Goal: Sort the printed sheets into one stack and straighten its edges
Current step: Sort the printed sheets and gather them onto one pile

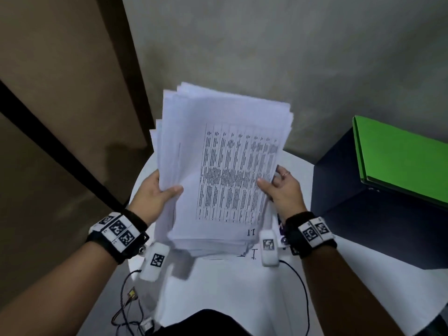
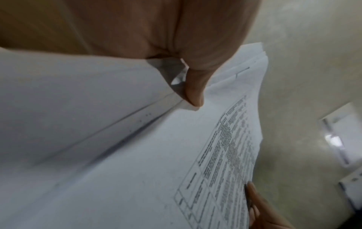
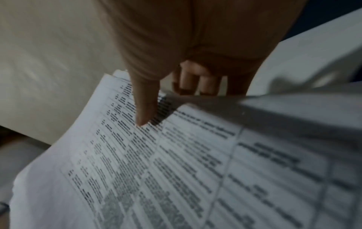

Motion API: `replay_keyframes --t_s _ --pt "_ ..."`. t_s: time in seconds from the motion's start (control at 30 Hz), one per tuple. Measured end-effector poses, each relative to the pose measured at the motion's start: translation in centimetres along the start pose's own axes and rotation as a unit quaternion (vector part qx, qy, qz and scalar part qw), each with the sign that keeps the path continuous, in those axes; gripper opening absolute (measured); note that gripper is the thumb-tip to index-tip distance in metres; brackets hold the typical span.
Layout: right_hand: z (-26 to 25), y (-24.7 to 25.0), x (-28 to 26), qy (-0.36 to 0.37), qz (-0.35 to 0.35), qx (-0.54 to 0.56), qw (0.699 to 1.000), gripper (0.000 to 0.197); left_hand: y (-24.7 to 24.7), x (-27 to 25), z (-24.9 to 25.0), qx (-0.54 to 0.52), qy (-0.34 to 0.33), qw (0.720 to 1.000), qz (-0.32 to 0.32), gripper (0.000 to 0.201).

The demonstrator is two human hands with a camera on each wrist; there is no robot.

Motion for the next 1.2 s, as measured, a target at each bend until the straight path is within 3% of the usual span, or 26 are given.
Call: replay_keyframes --t_s 0.1,0.23,0.37,0.53,0.67,0.83,0.9,0.97,1.07,1.1,1.13,1.2 --pt "-4.9 -0.4 -1.7 0.108 0.025 0.015 0.994 0.027 -0.8 0.2 4.3 -0.030 -0.074 0.997 0.015 0.038" --pt "-6.3 -0.6 -3.7 0.164 0.024 0.004 0.986 0.034 -1.8 0.1 5.3 -0.032 -0.125 0.991 0.031 0.043" --pt "-2.2 -1.0 -2.0 0.096 0.045 -0.054 0.993 0.044 -2.6 0.3 0.9 0.017 -0.061 0.998 0.015 0.063" --pt "1.5 -1.3 -0.9 0.019 0.093 -0.057 0.994 0.034 -3.3 0.6 -1.7 0.063 -0.009 0.997 0.043 0.029" --pt "2.3 -0.8 -1.3 0.037 0.110 -0.007 0.993 0.033 -2.6 1.0 -1.9 0.025 -0.012 0.997 0.074 0.029" --pt "7.4 -1.8 -1.3 -0.058 0.095 -0.101 0.989 0.044 -4.3 0.5 -3.0 0.072 0.014 0.996 0.045 0.019" --pt "9.5 -1.1 -0.7 -0.095 0.141 -0.175 0.970 0.072 -3.8 1.1 -2.0 0.074 -0.007 0.994 0.079 0.009" --pt "11.4 -0.2 -0.5 -0.167 0.167 -0.316 0.919 0.102 -2.2 2.0 -1.3 0.091 -0.048 0.989 0.109 0.024" --pt "13.9 -0.4 -0.7 -0.207 0.129 -0.477 0.844 0.114 0.6 2.5 -1.3 0.107 -0.037 0.986 0.120 0.009" --pt "14.5 -0.6 -0.7 -0.204 0.121 -0.514 0.824 0.116 1.4 2.6 -1.8 0.110 -0.021 0.987 0.118 0.013" --pt "15.1 -0.7 -0.5 -0.203 0.118 -0.535 0.812 0.118 2.0 2.5 -2.3 0.111 -0.005 0.987 0.115 0.017" --pt "15.7 -0.8 0.1 -0.218 0.122 -0.516 0.820 0.121 3.2 2.2 -3.4 0.110 0.029 0.987 0.111 0.015"
Point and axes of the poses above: each hand's wrist, its own x-axis towards the middle knuckle, its own y-axis out of the back of the hand, z = x × y, the point moved 4 cm from there along x, towards the middle knuckle, and after that the axes turned 3 degrees about -y, right-handed, at the moved point
